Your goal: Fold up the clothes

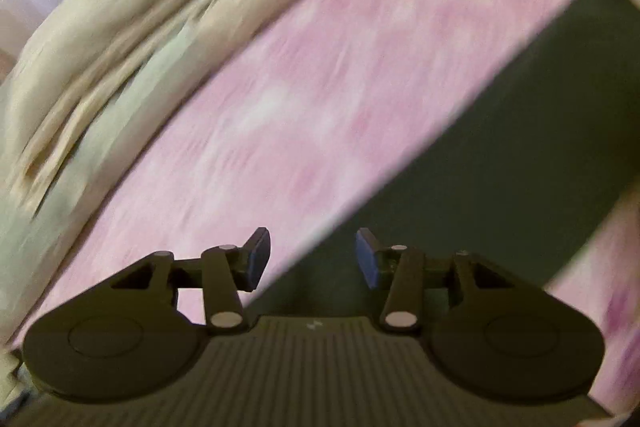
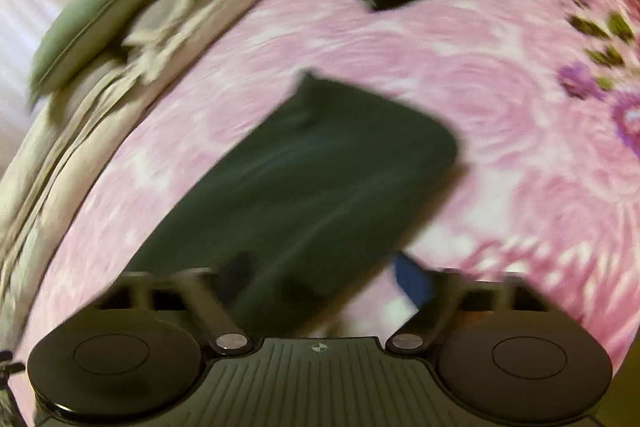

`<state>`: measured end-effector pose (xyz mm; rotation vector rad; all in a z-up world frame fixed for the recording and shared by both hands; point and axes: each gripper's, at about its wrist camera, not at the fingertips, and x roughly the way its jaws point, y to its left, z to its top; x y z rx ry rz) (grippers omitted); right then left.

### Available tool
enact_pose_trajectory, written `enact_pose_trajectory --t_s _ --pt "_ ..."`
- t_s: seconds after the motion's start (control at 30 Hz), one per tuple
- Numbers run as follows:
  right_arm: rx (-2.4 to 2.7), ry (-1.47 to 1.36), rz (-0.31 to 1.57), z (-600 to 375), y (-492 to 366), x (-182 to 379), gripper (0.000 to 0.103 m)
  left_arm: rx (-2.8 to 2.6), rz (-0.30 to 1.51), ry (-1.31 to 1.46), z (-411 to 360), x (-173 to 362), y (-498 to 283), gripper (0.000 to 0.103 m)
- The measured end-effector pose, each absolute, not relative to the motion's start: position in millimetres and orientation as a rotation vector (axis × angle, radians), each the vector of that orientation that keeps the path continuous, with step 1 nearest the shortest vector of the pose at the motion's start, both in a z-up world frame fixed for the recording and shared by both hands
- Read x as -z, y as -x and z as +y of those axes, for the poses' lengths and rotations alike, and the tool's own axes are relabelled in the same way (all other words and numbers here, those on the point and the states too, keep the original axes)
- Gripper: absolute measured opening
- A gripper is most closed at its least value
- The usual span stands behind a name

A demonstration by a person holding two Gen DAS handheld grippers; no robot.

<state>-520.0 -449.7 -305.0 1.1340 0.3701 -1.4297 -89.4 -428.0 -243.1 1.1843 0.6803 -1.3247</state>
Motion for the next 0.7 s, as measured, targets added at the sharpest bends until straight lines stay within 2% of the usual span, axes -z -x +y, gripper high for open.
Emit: enact_pose_trajectory --t_s 0.2,0.33,0.47,0.53,0.57,0.6,0.7 --pt "1.233 -1.081 0.482 -440 404 291 0.086 1.275 0.747 -1.247 -325 271 26 0.042" --pt "1.071 -1.022 0.565 -445 329 289 0.086 1.298 0.773 -1.127 -305 274 -25 0.044" --pt "0.806 -0.744 0.79 -465 245 295 0.085 1.316 0.774 -1.058 -320 279 -75 0.044" --pt "0.729 -0.616 0.883 -480 215 301 0.079 1.323 0.786 -1.065 -332 289 -95 0.044" --pt "0.695 -0.555 0.924 -487 201 304 0.07 1.335 0.793 -1.079 -337 296 -102 0.044" --pt "0.661 -0.495 0.963 -495 188 307 0.066 1.351 0.805 -1.095 -341 303 -108 0.044" --pt "0.578 -0.329 1.063 -513 159 316 0.066 1.397 0.848 -1.13 -343 319 -119 0.042"
